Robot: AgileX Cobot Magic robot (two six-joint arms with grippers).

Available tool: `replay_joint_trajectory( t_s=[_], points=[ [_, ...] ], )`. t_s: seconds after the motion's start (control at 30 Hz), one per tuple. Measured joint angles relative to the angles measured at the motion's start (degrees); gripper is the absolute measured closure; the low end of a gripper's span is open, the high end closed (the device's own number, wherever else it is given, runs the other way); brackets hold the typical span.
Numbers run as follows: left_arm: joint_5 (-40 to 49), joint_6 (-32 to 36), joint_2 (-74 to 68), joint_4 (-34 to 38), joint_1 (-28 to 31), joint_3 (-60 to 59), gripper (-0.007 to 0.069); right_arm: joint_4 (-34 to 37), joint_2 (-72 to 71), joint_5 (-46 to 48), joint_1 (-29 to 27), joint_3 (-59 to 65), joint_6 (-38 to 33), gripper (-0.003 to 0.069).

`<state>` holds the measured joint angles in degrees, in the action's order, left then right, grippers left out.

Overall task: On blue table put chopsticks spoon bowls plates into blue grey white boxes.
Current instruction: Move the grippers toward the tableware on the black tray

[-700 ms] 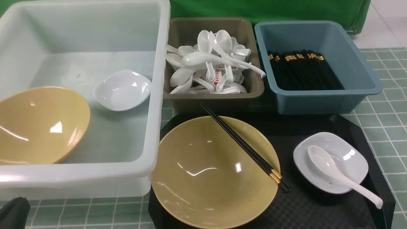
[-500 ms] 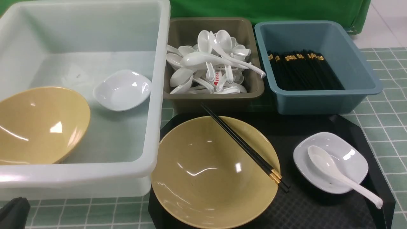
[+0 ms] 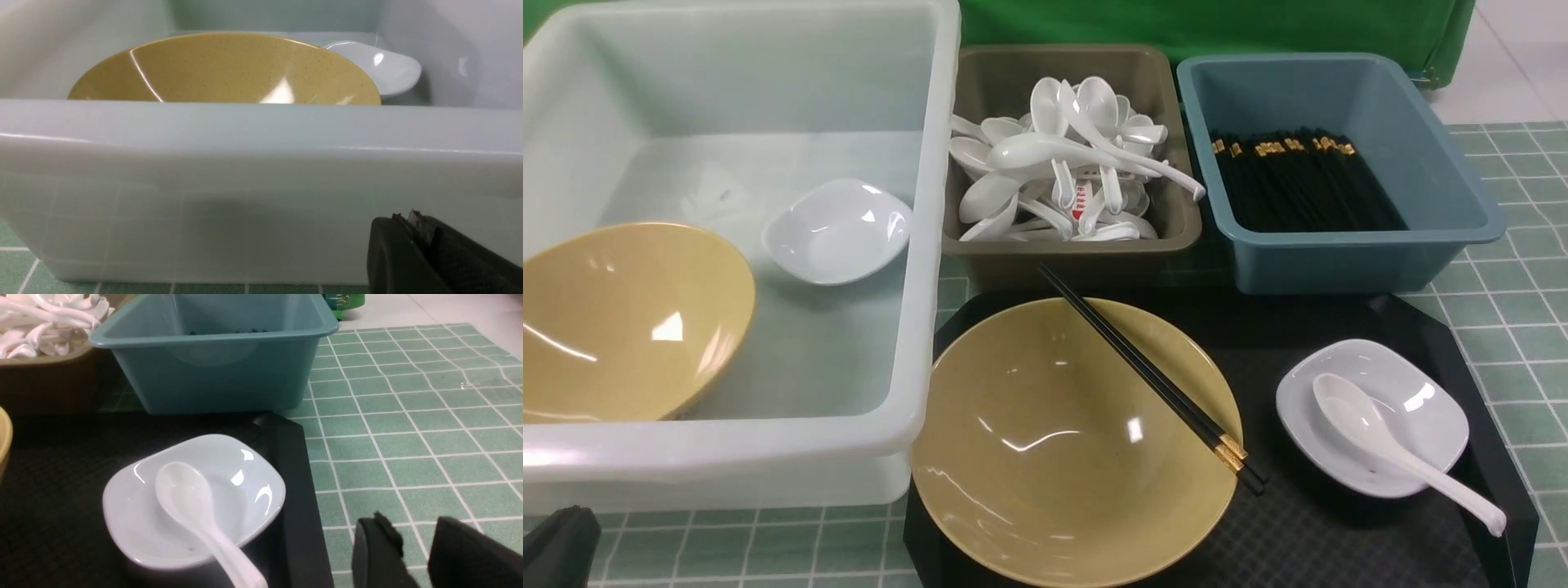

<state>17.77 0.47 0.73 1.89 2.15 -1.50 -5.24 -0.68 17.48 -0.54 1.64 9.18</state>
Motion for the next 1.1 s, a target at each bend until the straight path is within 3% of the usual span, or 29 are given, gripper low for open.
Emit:
replay_joint_trajectory(
  t_s=[0.2, 0.37, 1.1],
  points=[
    [0.0, 0.0, 0.0, 0.0, 0.0, 0.0, 0.0638, -1.8, 0.0, 0.0, 0.0, 0.0, -2.1, 0.0421],
    [0.0, 0.0, 0.0, 0.0, 0.0, 0.0, 0.0638, -4.6, 0.0, 0.1, 0.0, 0.0, -9.2, 0.0421],
    [0.0, 0.0, 0.0, -1.2, 0.0, 0.0, 0.0638, -4.8, 0.0, -0.5, 0.0, 0.0, -9.2, 0.0421]
  ],
)
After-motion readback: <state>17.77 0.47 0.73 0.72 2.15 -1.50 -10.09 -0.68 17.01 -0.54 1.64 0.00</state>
